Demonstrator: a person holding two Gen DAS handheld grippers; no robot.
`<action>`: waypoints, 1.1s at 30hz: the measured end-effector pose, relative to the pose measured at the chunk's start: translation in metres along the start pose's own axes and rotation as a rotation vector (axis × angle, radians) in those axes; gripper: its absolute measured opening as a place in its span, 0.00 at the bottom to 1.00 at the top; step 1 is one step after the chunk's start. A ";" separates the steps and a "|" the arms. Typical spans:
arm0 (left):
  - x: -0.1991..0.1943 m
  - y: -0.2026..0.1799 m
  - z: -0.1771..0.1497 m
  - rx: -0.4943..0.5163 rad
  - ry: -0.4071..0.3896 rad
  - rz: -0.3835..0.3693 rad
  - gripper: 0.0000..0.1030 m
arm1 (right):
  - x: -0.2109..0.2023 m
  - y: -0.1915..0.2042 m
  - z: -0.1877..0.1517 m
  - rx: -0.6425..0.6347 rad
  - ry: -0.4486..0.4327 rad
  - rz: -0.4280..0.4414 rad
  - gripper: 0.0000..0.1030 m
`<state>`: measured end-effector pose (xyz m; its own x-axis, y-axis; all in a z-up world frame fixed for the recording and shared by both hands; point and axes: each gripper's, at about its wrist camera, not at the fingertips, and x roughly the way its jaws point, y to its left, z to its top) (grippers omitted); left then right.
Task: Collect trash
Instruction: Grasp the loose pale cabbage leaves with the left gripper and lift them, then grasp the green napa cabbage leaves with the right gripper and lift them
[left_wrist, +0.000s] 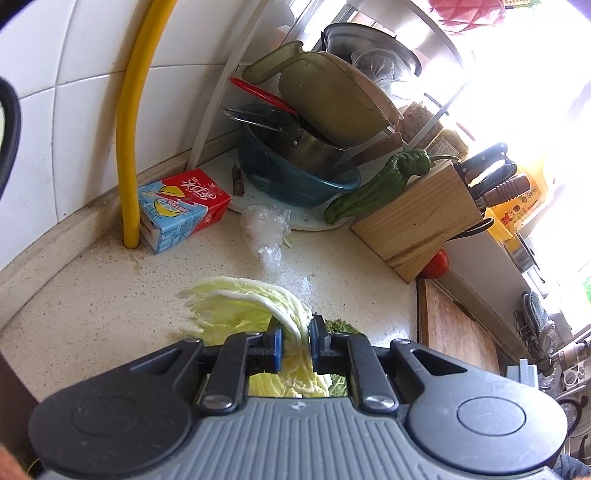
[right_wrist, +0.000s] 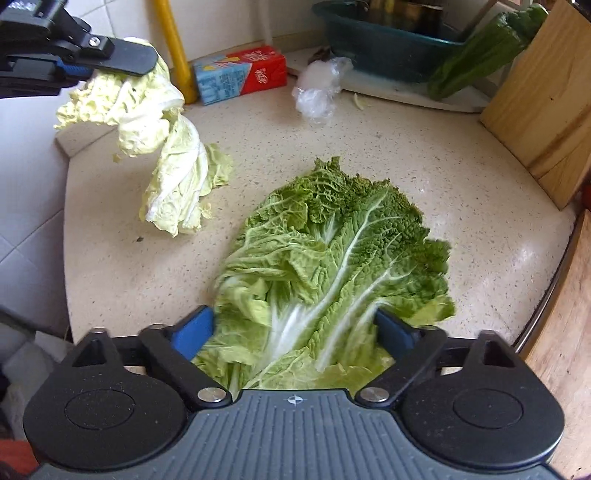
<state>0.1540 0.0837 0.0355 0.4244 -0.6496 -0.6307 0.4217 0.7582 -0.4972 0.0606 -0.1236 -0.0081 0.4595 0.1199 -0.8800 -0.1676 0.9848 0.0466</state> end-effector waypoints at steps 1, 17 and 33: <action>-0.001 0.000 0.000 -0.002 -0.004 0.003 0.10 | -0.003 -0.001 0.000 0.006 -0.003 0.012 0.70; -0.017 -0.011 -0.013 0.003 -0.012 0.051 0.10 | -0.035 -0.065 -0.005 0.303 -0.041 0.135 0.98; -0.021 -0.005 -0.013 0.016 0.012 0.013 0.10 | 0.007 -0.058 -0.022 0.467 -0.073 0.282 0.13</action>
<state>0.1322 0.0938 0.0431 0.4201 -0.6391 -0.6442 0.4294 0.7654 -0.4794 0.0544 -0.1831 -0.0271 0.5145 0.3797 -0.7688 0.1043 0.8622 0.4957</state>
